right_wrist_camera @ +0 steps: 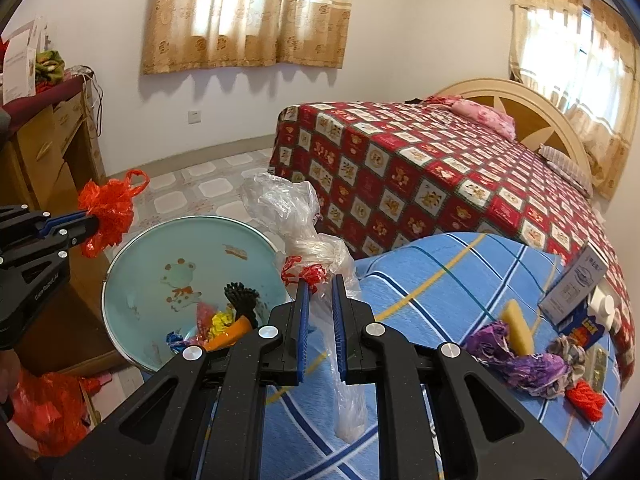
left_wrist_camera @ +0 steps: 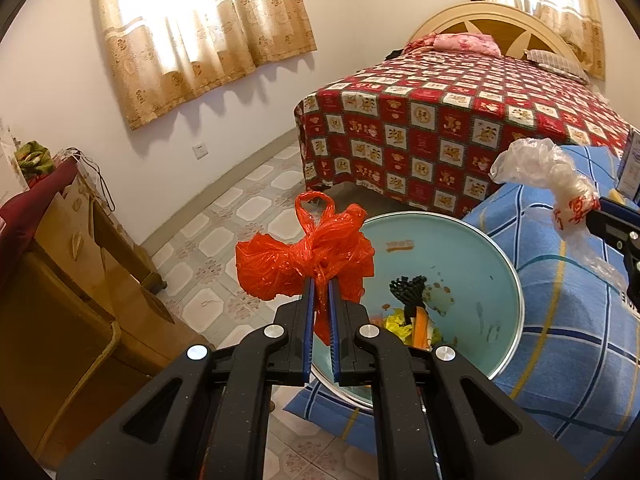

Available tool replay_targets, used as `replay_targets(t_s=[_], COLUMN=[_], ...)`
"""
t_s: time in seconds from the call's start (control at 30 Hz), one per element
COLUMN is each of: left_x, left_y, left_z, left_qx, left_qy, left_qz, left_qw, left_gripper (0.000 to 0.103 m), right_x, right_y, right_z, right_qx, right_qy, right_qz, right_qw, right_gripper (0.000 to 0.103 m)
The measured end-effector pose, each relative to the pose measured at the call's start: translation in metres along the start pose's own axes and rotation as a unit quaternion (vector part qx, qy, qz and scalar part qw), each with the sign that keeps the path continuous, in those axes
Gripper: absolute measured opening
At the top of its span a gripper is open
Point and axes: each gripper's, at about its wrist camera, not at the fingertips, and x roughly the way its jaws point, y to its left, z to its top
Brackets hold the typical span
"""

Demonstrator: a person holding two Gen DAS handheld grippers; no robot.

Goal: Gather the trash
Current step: 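Carry the clear bag and red bag over the bin with both tools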

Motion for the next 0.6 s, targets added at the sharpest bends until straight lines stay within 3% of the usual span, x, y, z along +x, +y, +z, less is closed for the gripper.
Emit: replay_targets(t_s=[0.6], left_x=[0.009], left_y=[0.011], left_z=[0.002], left_qx=[-0.01], left_qy=[0.001], left_qz=[0.021], left_qw=[0.9997], left_gripper=[0.006], right_x=[0.015], right_y=[0.02], right_z=[0.011], right_qx=[-0.019], right_qy=[0.004], right_qz=[0.012], right_qw=[1.0], right_gripper=[0.012])
